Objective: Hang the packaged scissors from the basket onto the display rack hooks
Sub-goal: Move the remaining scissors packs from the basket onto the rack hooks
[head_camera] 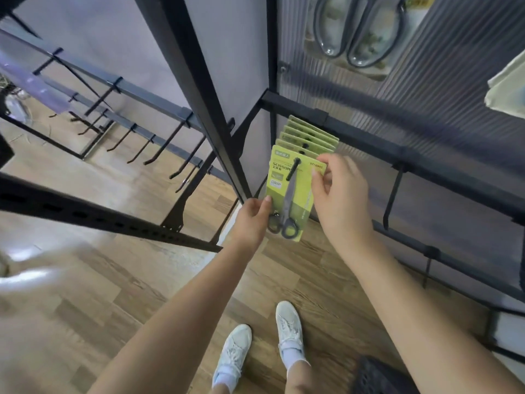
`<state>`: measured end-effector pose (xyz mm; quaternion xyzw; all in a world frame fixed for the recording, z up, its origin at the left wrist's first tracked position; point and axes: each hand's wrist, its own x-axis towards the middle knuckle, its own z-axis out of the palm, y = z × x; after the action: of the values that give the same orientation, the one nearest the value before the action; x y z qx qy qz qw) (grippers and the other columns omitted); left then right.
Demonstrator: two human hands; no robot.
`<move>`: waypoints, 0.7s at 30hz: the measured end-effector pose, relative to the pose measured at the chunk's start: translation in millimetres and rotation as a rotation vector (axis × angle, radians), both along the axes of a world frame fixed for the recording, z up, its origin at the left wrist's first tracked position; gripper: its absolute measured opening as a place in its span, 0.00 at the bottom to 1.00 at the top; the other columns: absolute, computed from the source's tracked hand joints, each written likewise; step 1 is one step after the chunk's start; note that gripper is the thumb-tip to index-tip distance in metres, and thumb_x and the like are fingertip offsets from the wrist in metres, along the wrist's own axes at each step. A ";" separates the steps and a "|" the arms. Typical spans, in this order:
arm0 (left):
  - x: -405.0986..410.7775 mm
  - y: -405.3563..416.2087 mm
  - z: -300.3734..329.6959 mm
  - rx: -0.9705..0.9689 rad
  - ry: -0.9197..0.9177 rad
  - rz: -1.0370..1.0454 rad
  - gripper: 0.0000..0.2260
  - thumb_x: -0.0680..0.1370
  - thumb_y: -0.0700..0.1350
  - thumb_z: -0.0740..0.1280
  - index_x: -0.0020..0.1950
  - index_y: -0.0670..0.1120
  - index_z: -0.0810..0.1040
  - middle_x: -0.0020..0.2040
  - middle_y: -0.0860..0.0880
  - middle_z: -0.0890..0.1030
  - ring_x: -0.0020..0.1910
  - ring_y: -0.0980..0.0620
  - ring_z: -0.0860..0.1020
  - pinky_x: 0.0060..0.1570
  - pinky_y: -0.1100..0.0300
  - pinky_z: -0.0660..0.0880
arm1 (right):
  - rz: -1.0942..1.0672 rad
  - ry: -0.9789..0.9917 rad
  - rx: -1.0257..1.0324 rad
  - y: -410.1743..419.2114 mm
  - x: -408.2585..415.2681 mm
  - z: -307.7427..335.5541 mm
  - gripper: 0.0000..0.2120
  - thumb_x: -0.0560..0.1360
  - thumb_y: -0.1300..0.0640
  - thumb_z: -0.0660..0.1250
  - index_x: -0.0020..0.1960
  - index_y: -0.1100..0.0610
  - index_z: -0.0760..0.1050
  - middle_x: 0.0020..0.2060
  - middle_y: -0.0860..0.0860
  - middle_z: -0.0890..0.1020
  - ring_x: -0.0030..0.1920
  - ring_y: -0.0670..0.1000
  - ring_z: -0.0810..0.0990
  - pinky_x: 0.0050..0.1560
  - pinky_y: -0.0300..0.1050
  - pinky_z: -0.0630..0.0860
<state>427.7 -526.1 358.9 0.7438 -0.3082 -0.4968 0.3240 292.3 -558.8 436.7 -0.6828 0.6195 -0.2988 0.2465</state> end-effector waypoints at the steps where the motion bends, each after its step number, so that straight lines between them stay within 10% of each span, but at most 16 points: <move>1: -1.3 -4.6 -0.4 0.006 -0.009 -0.004 0.11 0.81 0.52 0.59 0.50 0.45 0.73 0.42 0.52 0.76 0.43 0.55 0.75 0.45 0.60 0.69 | 0.000 0.000 -0.004 0.0 -0.1 0.0 0.12 0.78 0.62 0.62 0.61 0.60 0.73 0.52 0.53 0.75 0.44 0.45 0.75 0.41 0.35 0.74; 10: -4.1 -12.8 -3.6 0.009 -0.060 -0.067 0.13 0.81 0.52 0.57 0.60 0.45 0.71 0.54 0.50 0.75 0.58 0.50 0.74 0.54 0.59 0.67 | 0.032 0.127 -0.004 16.3 -8.8 -3.0 0.17 0.79 0.60 0.62 0.67 0.58 0.69 0.61 0.54 0.74 0.51 0.43 0.73 0.43 0.31 0.70; 21: 16.2 23.5 118.1 -0.333 -0.657 -0.539 0.15 0.82 0.49 0.56 0.64 0.43 0.70 0.62 0.45 0.74 0.60 0.46 0.72 0.57 0.55 0.70 | -0.055 0.421 0.013 65.4 -17.2 88.0 0.20 0.80 0.57 0.55 0.71 0.59 0.66 0.66 0.54 0.72 0.65 0.56 0.72 0.65 0.50 0.67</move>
<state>443.9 -502.7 477.0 0.6930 -0.6528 -0.2448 0.1835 275.0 -493.4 524.7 -0.7113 0.6778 -0.1522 0.1075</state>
